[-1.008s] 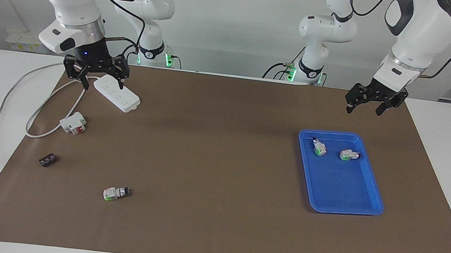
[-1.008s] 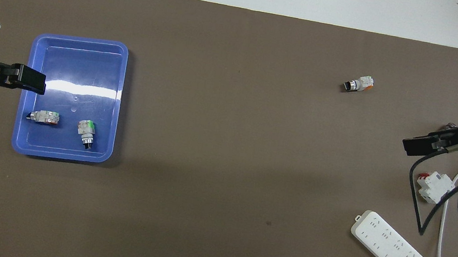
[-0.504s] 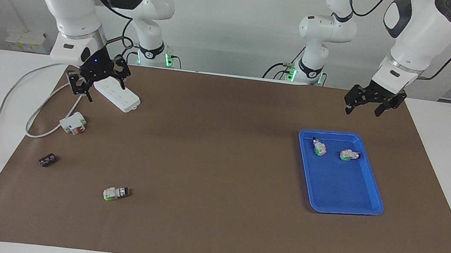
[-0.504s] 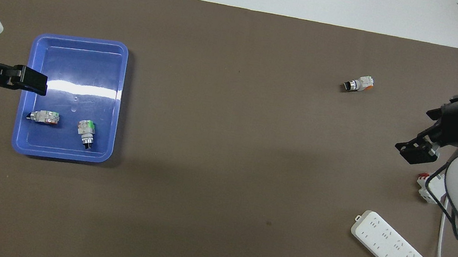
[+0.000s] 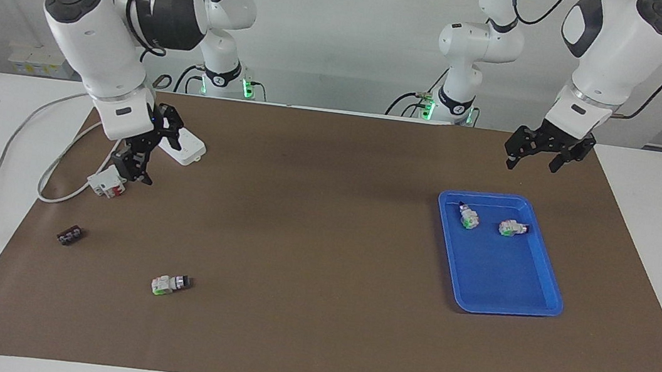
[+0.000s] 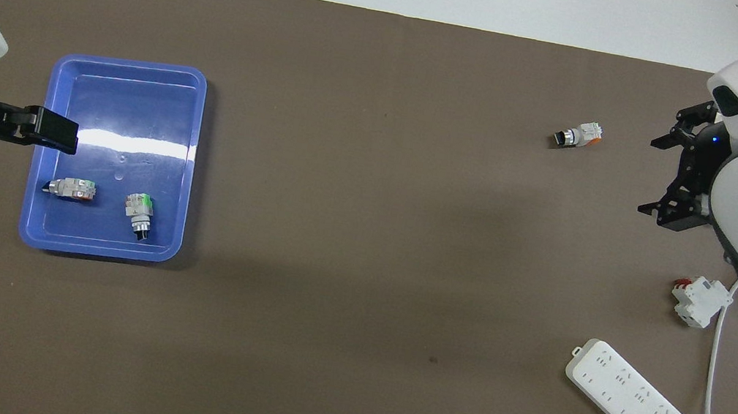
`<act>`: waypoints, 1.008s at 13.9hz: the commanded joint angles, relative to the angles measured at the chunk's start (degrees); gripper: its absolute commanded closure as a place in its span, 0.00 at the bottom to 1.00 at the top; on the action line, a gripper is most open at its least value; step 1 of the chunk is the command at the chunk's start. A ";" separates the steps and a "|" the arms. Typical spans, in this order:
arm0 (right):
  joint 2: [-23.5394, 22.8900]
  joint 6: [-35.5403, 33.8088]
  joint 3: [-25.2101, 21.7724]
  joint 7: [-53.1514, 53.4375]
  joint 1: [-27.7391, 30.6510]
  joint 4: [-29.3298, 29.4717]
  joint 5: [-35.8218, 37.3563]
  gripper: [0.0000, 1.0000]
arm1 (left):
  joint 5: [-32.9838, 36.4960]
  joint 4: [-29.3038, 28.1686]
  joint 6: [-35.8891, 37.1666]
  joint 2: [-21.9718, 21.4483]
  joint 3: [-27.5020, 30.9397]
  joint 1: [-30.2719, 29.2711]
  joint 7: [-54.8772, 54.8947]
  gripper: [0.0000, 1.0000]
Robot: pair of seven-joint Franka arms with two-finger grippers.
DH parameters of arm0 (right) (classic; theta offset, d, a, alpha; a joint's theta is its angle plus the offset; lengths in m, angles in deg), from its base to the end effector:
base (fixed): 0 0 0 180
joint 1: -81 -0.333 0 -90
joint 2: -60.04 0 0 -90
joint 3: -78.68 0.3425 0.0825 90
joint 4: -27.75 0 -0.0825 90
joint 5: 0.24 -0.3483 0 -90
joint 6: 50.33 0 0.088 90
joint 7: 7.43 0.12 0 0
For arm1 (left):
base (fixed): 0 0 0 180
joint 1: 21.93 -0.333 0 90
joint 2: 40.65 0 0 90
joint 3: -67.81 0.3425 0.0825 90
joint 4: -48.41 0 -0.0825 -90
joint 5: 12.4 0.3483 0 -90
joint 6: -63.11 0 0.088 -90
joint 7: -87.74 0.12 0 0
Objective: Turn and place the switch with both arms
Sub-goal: 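Raise the right gripper and move it toward the small switch, then lower the right gripper over the small switch and close on it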
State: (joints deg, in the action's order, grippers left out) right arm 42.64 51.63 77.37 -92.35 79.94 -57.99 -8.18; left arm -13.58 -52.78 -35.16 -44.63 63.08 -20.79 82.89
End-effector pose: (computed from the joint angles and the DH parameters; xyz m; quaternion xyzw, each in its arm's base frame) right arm 0.6248 0.0129 0.5154 -0.7474 -0.6612 -0.0359 0.0542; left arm 0.5017 -0.0552 0.6001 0.9999 -0.0074 0.0084 0.0082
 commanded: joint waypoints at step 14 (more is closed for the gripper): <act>-26.62 10.96 18.26 -17.73 13.18 18.67 7.40 0.00 | 0.92 -2.17 -1.84 -1.74 0.08 0.53 0.46 0.00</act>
State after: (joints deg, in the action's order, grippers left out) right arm 18.92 61.56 93.28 -107.88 91.63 -41.66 -2.55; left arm -13.58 -52.88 -35.85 -44.64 63.03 -20.75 82.90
